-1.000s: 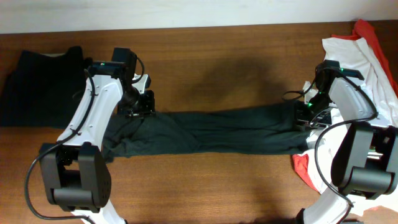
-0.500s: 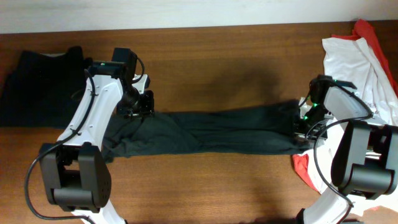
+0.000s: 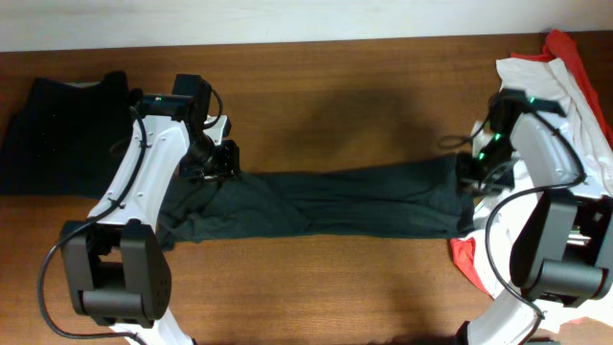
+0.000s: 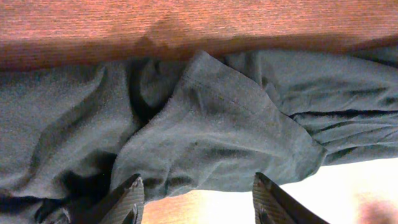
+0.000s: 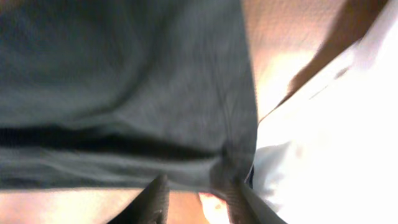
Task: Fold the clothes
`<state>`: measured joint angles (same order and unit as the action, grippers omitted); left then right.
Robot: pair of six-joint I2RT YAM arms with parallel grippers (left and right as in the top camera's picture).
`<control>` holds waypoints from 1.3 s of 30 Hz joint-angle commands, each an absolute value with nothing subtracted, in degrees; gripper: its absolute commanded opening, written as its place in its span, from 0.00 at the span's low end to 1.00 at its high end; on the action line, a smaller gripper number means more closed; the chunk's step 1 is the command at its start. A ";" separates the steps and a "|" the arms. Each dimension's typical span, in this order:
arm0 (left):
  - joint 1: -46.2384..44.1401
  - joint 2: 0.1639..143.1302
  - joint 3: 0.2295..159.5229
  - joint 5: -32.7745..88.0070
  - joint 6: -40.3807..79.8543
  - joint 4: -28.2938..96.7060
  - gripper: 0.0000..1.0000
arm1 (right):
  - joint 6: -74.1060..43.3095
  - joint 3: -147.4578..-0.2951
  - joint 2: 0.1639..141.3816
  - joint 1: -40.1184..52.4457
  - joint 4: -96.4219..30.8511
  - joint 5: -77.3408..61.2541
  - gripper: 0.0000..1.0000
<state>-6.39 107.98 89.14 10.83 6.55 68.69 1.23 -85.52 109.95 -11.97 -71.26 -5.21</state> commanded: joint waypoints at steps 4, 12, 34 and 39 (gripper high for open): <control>-6.48 107.18 89.97 10.44 6.39 68.86 0.62 | 7.77 -83.24 110.30 -12.10 -66.22 -5.28 0.58; -6.48 107.18 89.97 10.44 6.39 68.88 0.64 | 9.23 -71.46 110.43 -12.10 -50.19 -3.86 0.64; -4.86 107.18 89.97 7.20 6.39 70.61 0.64 | 2.33 -79.61 110.93 -13.32 -57.49 -0.60 0.04; -2.17 107.18 89.97 7.22 6.39 71.83 0.64 | 1.02 -94.74 110.93 -13.67 -71.02 -0.73 0.04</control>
